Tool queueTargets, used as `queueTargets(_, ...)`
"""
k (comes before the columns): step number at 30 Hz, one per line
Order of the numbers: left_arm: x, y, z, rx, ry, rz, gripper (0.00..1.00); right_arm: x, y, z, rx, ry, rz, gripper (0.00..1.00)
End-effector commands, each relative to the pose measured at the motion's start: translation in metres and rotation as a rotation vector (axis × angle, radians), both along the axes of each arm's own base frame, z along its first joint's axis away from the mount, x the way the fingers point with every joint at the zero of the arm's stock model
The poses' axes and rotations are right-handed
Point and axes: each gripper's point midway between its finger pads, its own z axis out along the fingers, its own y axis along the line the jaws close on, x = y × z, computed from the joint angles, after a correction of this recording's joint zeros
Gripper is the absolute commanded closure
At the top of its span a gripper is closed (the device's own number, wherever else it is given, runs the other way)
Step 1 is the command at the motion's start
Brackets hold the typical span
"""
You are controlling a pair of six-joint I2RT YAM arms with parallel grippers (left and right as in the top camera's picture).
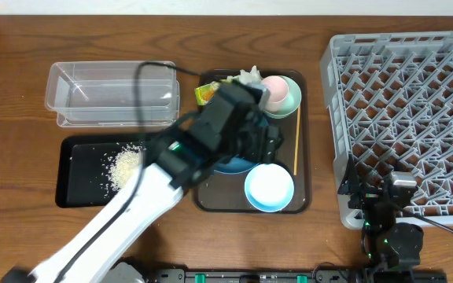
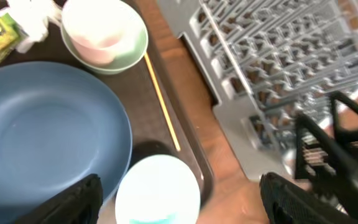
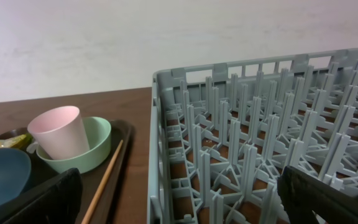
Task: Sort waste into correct bins and load items into the dishwasher rack
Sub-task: 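Carry the empty blue bowl back to the brown tray, then release the blue bowl and retract the left gripper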
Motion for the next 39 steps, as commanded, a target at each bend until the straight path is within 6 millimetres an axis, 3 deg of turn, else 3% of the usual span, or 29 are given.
queueTargets(1,-0.013,0.015,0.021,-0.009,-0.029,0.008,0.16,0.0,0.0,-0.001,-0.007,0.003,-0.002,0.01)
queueTargets(10,-0.03,0.083,0.037,0.136,-0.119,0.178,0.11,0.0,0.0,-0.001,-0.007,0.003,-0.002,0.01)
queueTargets(16,-0.035,0.092,0.04,0.152,-0.129,0.196,0.11,0.0,0.0,-0.001,-0.007,0.003,-0.002,0.01)
queueTargets(22,-0.036,0.095,0.019,0.227,-0.063,0.191,0.1,0.0,0.0,-0.001,-0.007,0.003,-0.002,0.01)
queueTargets(24,-0.029,0.106,0.015,0.269,-0.069,0.237,0.09,0.0,0.0,-0.001,-0.007,0.003,-0.002,0.01)
queueTargets(25,-0.023,0.115,0.016,0.285,-0.077,0.277,0.04,0.0,0.0,-0.001,-0.007,0.003,-0.002,0.01)
queueTargets(28,-0.006,0.153,0.022,0.277,-0.076,0.471,0.04,0.0,0.0,-0.001,-0.007,0.003,-0.002,0.01)
queueTargets(32,0.005,0.223,0.029,0.24,-0.035,0.754,0.04,0.0,0.0,-0.001,-0.007,0.003,-0.002,0.01)
queueTargets(35,-0.002,0.274,0.023,0.242,0.035,0.954,0.04,0.0,0.0,-0.001,-0.007,0.003,-0.002,0.01)
queueTargets(39,-0.026,0.317,0.008,0.27,0.163,1.143,0.04,0.0,0.0,-0.001,-0.007,0.003,-0.002,0.01)
